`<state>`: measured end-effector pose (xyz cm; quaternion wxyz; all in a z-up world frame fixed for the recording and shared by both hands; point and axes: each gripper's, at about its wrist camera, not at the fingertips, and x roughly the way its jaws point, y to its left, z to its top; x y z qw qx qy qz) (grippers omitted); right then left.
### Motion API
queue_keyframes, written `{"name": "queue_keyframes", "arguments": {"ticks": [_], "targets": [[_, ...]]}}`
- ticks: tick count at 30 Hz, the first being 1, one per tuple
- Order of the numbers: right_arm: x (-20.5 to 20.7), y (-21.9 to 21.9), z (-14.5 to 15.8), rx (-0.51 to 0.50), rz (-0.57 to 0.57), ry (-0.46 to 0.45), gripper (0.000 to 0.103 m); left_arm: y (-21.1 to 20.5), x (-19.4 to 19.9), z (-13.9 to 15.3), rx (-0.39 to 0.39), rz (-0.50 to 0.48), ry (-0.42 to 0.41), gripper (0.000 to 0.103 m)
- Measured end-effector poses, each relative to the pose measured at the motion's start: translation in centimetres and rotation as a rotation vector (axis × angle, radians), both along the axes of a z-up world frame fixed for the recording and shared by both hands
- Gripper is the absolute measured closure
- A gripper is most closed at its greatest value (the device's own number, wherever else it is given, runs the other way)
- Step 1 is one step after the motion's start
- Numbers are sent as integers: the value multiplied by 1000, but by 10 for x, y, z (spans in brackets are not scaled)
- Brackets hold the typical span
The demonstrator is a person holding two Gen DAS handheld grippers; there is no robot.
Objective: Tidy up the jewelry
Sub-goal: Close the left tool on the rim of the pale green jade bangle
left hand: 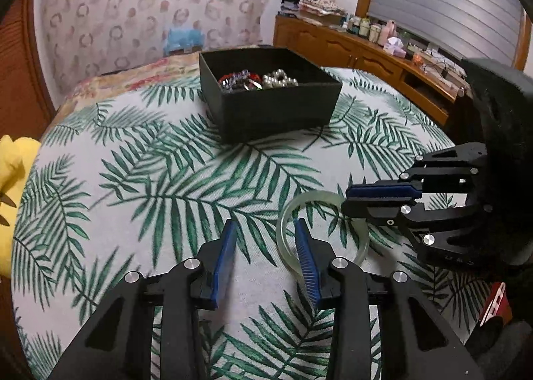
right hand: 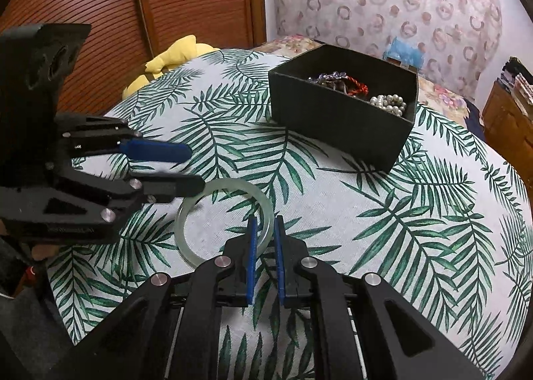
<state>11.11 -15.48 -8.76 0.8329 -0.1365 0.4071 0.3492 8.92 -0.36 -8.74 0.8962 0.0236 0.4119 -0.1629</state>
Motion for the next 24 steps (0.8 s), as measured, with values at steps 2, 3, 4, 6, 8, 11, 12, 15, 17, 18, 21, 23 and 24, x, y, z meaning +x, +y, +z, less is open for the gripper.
{"name": "queue_keyframes", "arguments": {"ticks": [2,3,4,6,8,11,12,15,17,18,21,23,24], "targets": [[0,2,-1,-6,-5,-4,92,-2,2,-5,12,5,12,72],[0,2,-1,-8,-8,-6,90,-2,2,-6,15,9,11,72],[0,2,-1,-17,-16,-14,85,-2,2,-6,19,11,8,72],[0,1,-2,-21,-21,-15,79,-3,1,-7,22,14,8,73],[1,0,-3,-16,-20,-9,79,-3,1,-7,22,12,6,75],[1,3,-5,-17,-11,3,79,-6,-1,-6,26,10,6,77],[0,4,-5,-23,-9,-3,79,-6,-2,-6,26,8,6,78],[-2,7,-6,-30,2,-11,76,-10,-3,-7,36,0,1,80],[-2,8,-6,-35,8,-16,79,-11,-3,-7,39,-5,-1,82],[-2,8,-6,-32,10,-18,83,-12,-3,-7,39,-6,-1,85],[2,6,-5,-10,0,-8,91,-14,0,-7,26,-18,2,95],[4,5,-4,-9,-4,-15,92,-16,1,-6,31,-16,-7,96],[6,4,-3,-5,-7,-19,92,-15,1,-6,23,-12,-10,96]]}}
